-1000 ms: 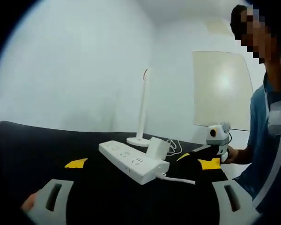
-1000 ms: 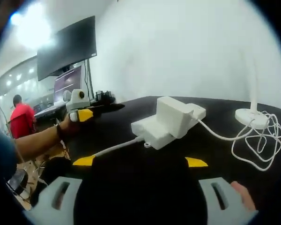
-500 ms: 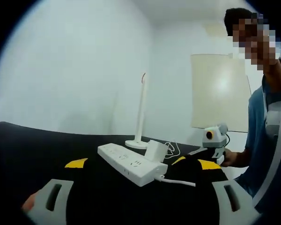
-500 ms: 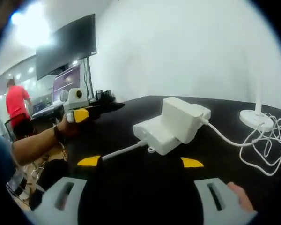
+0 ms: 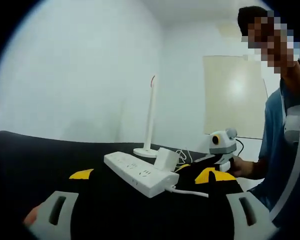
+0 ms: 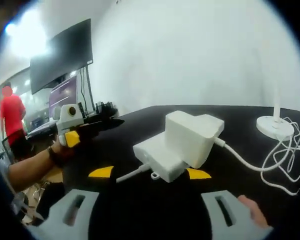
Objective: Insert the desk lamp plug into the socket, turn on the power strip switch, turn on the lamp switch, then turn off the lamp switch, turn off the power strip switch, and remove the plug from the socket.
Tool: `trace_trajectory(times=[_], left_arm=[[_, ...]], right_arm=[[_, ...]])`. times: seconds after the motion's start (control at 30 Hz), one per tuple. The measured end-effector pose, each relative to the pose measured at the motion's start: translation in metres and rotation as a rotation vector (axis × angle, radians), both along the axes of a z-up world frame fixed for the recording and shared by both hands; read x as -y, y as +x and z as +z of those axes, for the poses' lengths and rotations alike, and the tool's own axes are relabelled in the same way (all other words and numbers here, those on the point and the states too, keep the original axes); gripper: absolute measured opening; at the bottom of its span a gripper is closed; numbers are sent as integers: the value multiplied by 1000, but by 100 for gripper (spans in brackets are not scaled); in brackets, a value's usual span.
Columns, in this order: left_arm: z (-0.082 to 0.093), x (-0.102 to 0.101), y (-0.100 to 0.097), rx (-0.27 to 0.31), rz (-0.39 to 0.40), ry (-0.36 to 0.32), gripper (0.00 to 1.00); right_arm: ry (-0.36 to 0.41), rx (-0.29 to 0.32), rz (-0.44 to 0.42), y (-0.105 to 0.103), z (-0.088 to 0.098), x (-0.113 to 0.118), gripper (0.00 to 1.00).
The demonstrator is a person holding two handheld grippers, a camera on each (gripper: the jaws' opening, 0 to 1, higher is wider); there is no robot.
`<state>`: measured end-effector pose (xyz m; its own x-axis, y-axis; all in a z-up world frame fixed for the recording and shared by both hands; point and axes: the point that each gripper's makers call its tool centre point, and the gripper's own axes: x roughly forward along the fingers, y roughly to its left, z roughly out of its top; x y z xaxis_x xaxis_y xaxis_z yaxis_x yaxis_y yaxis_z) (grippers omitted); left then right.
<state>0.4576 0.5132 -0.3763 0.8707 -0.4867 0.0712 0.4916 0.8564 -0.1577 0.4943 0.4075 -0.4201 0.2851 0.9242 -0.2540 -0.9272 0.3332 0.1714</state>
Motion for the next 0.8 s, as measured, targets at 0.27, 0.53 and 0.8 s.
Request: trace_trajectory(times=[0.27,0.53,0.8], left_arm=[[0,2,0,-1,0,4,88],[-4,0,1,-16,-7,29,87],[-5,-1,1,-23,-17,41,85]], right_arm=[[-9,3,-45,9,-2,-2,47],[2,-42,-101,15,-1,-3,42],[15,-64,-146,17,-1,-5,40]])
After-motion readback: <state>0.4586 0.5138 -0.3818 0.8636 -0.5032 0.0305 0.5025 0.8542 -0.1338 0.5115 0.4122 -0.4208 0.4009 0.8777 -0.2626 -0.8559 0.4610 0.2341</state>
